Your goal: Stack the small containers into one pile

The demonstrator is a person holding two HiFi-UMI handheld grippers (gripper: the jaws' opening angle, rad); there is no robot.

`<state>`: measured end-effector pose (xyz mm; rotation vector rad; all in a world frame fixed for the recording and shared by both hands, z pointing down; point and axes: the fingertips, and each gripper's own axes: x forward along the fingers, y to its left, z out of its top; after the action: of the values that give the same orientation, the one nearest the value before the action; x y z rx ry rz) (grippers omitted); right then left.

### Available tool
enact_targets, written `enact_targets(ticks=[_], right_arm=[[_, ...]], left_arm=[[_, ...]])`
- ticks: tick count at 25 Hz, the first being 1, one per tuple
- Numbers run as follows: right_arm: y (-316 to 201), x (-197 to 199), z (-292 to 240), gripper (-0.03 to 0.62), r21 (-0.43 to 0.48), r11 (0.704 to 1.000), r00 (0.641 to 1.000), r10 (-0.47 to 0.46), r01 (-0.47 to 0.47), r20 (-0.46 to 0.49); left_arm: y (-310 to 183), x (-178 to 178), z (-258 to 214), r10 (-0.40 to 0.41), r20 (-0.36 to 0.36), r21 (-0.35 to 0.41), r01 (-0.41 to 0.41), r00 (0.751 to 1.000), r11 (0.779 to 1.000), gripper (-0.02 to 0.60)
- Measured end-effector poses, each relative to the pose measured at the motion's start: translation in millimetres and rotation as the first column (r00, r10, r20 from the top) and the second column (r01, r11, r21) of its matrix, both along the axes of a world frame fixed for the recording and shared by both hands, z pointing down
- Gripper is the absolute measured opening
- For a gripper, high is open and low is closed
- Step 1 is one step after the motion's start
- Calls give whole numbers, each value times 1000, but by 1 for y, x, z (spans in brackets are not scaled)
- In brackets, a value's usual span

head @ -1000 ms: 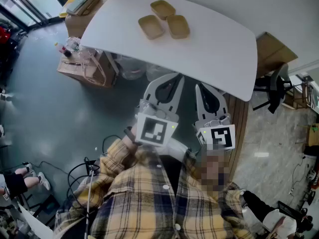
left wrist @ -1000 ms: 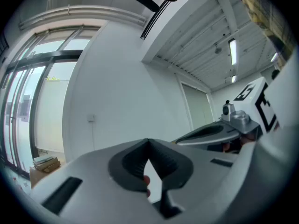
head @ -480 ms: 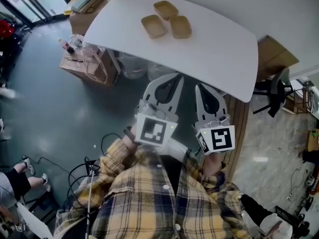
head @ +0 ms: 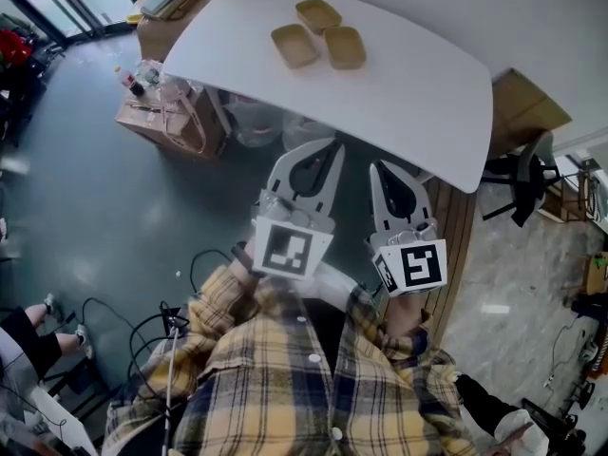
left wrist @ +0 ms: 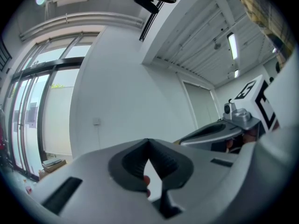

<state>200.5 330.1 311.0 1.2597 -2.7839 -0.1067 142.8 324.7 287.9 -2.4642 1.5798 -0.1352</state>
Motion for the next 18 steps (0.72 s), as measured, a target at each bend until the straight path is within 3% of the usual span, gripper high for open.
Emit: enact_targets(ticks=[8,13,18], right_arm=[[-17,-17,10,15,-20,999,999,-49,49,-3],[-47,-56,18,15,-16,998,998,-69,68,-12],[-109,-99,16,15,-34,998,998,-54,54,-10]], left_arm=[[-15,-16,11,-39,-8,-18,39,999,999,18],[-44,-53,21,-48,-6,-13,48,999,999,18],[-107,-98,20,-51,-11,-24,51,999,998,17]])
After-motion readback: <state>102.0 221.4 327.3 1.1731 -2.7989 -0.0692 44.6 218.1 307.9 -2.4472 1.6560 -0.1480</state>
